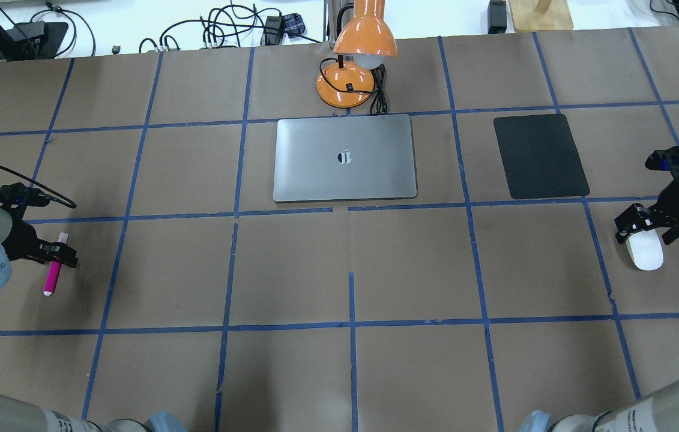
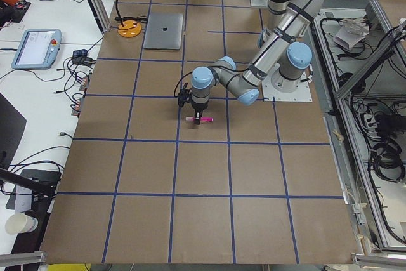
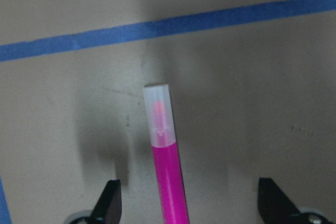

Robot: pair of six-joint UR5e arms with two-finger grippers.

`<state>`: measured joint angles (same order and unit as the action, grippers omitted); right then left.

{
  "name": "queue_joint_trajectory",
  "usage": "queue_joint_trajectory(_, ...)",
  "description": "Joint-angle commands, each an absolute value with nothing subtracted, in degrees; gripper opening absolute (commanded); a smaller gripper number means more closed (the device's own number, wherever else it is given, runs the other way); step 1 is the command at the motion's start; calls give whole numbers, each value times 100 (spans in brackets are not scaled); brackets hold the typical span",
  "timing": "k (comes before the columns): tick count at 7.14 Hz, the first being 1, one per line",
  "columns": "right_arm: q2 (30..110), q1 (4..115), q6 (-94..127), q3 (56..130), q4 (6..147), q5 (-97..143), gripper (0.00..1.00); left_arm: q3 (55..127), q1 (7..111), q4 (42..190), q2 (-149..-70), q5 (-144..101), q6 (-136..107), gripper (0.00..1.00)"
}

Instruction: Place pen and mouse around notebook

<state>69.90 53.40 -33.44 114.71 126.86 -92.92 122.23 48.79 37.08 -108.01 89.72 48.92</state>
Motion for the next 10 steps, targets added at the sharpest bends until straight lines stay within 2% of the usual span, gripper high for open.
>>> queue_joint_trajectory(1, 7031, 5379, -3384, 11470, 12595, -9325, 12, 12234, 4878, 3647, -10793, 8982, 4878, 0)
queue_joint_trajectory(2, 7057, 5379, -3453, 11418, 12386, -9325, 2, 12226, 4878, 3674, -10749, 8982, 4739, 0)
queue_joint_trajectory(3, 7275, 5501, -3419, 11191, 12079, -9316, 2, 12226, 4913, 3926, -10645, 9113, 4076, 0)
queue_joint_trajectory(5, 7313, 6272, -3017, 10288, 11656, -9290, 2, 12208, 5236, 4777, -10251, 9071, 2174, 0)
queue_joint_trajectory(8, 6069, 7354, -1481, 9048, 11646, -9229, 6, 12191, 7446, 5124, -9678, 9280, -2079, 0)
queue_joint_trajectory(10, 5609, 7365, -1485, 8807, 11654, -9211, 6, 12120, 8756, 5159, -9904, 9264, -4812, 0)
